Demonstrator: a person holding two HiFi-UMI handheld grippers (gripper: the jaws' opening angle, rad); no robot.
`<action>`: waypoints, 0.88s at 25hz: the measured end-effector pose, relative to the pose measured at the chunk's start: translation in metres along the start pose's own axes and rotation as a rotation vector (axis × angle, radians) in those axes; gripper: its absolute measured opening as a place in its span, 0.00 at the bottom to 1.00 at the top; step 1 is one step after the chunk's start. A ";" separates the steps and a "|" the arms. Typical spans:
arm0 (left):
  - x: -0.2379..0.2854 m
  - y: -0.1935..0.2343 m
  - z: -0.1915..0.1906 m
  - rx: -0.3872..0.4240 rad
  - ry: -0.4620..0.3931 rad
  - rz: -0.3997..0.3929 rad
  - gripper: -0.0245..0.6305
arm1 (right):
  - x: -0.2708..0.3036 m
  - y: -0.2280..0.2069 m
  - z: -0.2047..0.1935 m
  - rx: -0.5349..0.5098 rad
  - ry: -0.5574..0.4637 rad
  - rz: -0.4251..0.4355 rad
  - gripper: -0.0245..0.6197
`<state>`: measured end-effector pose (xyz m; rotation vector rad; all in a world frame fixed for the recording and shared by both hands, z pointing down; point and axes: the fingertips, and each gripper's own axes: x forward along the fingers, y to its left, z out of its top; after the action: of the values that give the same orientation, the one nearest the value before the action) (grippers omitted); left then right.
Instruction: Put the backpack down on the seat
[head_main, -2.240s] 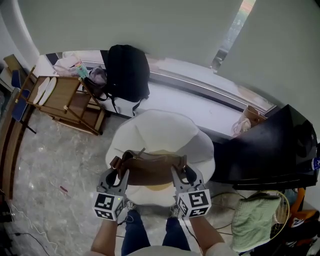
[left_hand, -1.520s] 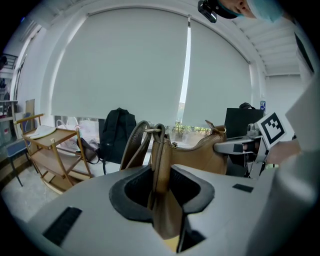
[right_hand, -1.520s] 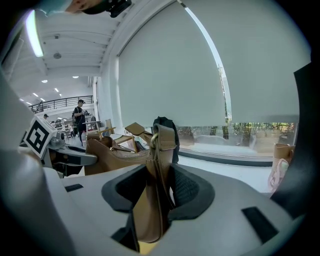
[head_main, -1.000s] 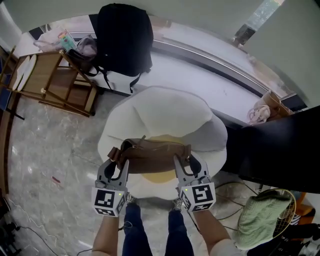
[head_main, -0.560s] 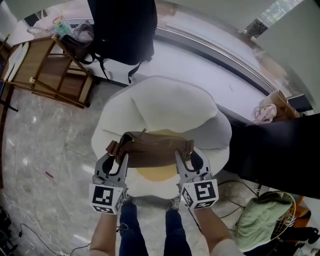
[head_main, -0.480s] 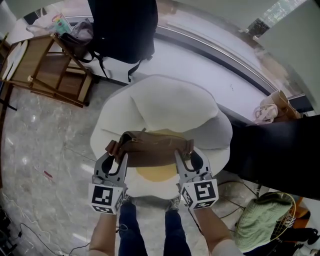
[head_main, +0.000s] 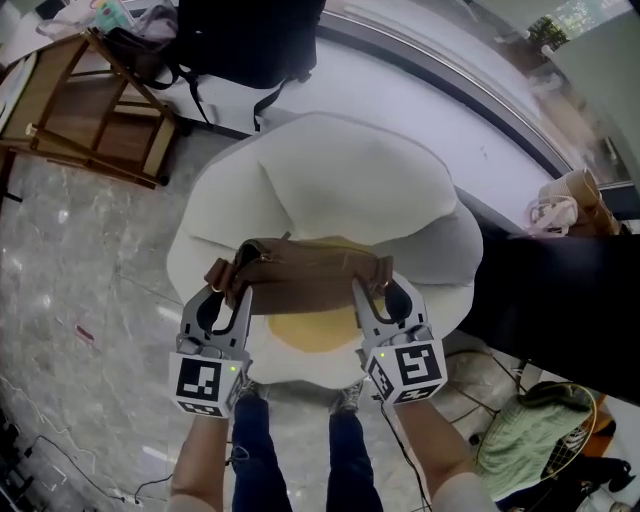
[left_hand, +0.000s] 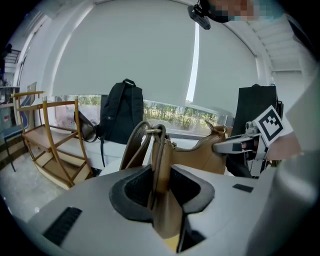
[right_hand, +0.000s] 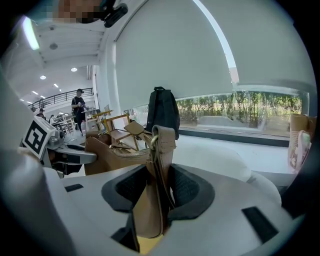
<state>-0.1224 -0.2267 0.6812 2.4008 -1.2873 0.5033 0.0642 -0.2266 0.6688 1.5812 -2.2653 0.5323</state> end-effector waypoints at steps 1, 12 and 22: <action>0.003 0.000 -0.007 0.001 0.006 0.000 0.21 | 0.003 -0.001 -0.006 0.001 0.004 0.001 0.30; 0.039 0.006 -0.060 0.021 0.048 -0.013 0.21 | 0.034 -0.016 -0.068 0.022 0.049 0.000 0.30; 0.058 0.012 -0.084 0.013 0.073 -0.014 0.21 | 0.055 -0.024 -0.090 0.019 0.069 0.007 0.30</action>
<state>-0.1132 -0.2340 0.7835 2.3775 -1.2387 0.5903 0.0729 -0.2365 0.7760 1.5403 -2.2215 0.6033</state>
